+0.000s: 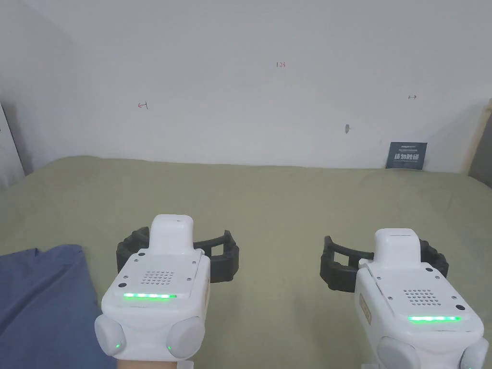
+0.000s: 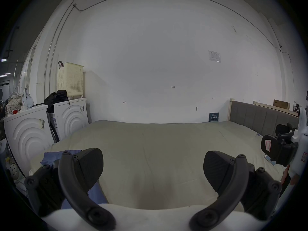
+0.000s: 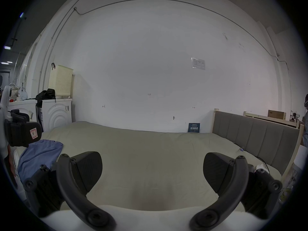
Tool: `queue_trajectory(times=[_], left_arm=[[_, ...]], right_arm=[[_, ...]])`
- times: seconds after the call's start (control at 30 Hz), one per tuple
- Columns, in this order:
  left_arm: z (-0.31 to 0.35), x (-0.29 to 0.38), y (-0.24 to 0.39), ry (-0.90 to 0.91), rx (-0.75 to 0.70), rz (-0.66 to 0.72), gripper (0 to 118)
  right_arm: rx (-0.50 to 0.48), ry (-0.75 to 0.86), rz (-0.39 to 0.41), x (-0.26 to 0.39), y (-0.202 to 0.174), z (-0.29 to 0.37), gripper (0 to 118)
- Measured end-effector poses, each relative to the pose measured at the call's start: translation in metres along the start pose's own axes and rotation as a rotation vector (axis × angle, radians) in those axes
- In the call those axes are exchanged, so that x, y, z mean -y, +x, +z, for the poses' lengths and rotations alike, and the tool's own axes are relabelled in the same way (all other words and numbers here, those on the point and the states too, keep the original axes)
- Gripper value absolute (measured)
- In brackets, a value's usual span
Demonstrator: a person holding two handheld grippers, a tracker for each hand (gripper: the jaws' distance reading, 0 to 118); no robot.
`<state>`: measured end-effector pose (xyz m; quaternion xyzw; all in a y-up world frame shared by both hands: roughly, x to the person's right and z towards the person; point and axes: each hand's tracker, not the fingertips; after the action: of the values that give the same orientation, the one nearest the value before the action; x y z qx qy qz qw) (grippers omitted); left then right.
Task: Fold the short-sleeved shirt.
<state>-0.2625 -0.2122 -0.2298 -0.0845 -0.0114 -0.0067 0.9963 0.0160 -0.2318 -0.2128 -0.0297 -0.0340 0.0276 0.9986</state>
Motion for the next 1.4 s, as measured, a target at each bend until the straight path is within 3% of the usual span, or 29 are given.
queue_trajectory(times=[0.67, 0.83, 1.4], left_arm=[[0.000, 0.000, -0.003, 0.009, -0.004, 0.001, 118], [-0.001, -0.001, -0.004, 0.005, 0.001, 0.005, 118], [0.001, -0.001, -0.007, -0.005, 0.013, 0.021, 118]], right_arm=[[0.000, -0.006, -0.011, -0.010, -0.003, 0.009, 118], [-0.001, -0.006, -0.015, -0.012, -0.018, 0.012, 118], [-0.006, -0.029, -0.039, 0.007, 0.007, -0.011, 118]])
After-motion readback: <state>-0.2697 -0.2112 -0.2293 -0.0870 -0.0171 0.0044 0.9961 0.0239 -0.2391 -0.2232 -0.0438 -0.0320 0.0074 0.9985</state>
